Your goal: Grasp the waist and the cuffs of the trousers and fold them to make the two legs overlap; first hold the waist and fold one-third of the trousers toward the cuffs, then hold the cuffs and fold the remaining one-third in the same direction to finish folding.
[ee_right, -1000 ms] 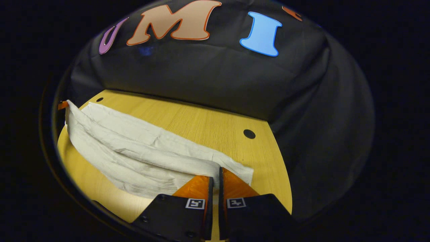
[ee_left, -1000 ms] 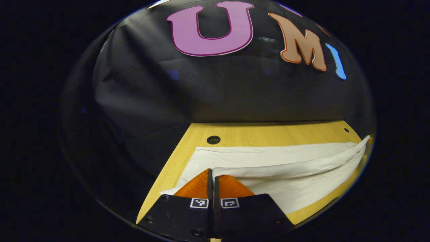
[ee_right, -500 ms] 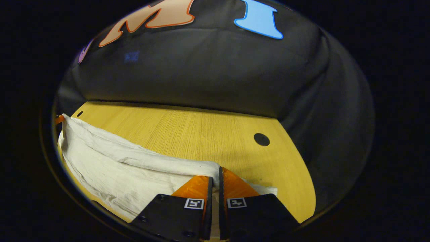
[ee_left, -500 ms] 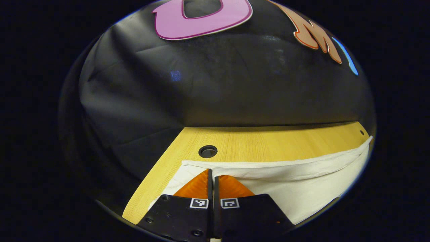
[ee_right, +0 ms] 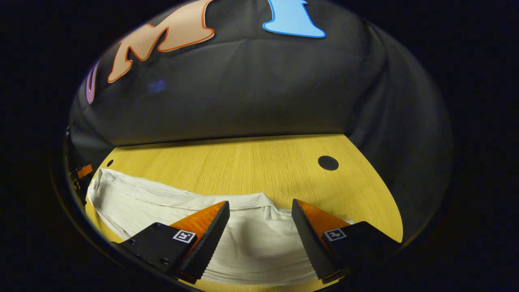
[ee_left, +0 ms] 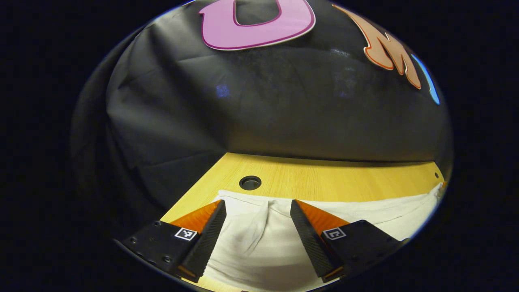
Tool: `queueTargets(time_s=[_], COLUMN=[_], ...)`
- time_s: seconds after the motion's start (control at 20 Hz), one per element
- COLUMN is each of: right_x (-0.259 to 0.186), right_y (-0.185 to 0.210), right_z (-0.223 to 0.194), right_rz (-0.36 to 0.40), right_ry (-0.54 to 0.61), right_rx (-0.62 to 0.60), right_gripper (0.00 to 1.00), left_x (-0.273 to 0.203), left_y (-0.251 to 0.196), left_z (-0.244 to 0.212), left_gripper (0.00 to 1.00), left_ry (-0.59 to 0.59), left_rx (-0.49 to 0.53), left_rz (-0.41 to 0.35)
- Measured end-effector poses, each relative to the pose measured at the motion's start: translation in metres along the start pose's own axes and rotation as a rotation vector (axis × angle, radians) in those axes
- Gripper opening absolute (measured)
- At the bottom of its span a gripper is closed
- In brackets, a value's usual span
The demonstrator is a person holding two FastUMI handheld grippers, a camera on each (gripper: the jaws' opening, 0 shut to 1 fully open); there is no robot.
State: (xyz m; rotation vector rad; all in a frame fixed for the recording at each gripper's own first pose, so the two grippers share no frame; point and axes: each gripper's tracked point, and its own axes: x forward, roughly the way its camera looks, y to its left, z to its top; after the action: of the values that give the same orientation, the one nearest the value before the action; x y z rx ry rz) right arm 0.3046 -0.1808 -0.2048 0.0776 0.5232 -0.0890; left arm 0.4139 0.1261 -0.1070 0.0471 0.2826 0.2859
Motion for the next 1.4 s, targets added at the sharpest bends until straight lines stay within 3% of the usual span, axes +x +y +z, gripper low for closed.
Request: queueTargets(time_s=[0.25, 0.55, 0.9, 0.95, 1.0, 1.4], right_x=[-0.066, -0.113, -0.101, -0.096, -0.090, -0.054], right_y=[-0.042, -0.095, -0.121, -0.123, -0.123, -0.126], right_z=[0.017, -0.025, -0.088, -0.093, -0.098, -0.111], right_rz=[-0.067, -0.140, -0.133, -0.126, -0.115, -0.071], right_ry=[-0.069, -0.019, 0.059, 0.064, 0.073, 0.113], right_rx=[0.024, 0.115, 0.338, 0.370, 0.405, 0.551], right_gripper=[0.98, 0.96, 0.92, 0.96, 0.93, 0.95], left_x=[-0.067, -0.142, -0.186, -0.191, -0.196, -0.220], left_y=[-0.011, -0.034, -0.052, -0.053, -0.053, -0.047], left_z=[0.016, 0.009, -0.018, -0.021, -0.022, -0.028], left_gripper=[0.96, 0.96, 0.96, 0.96, 0.96, 0.95], left_ry=[-0.042, -0.061, -0.040, -0.038, -0.035, -0.017], left_rx=[0.041, 0.028, 0.000, -0.011, -0.023, -0.039], left_rz=[-0.042, -0.087, -0.084, -0.077, -0.070, -0.011])
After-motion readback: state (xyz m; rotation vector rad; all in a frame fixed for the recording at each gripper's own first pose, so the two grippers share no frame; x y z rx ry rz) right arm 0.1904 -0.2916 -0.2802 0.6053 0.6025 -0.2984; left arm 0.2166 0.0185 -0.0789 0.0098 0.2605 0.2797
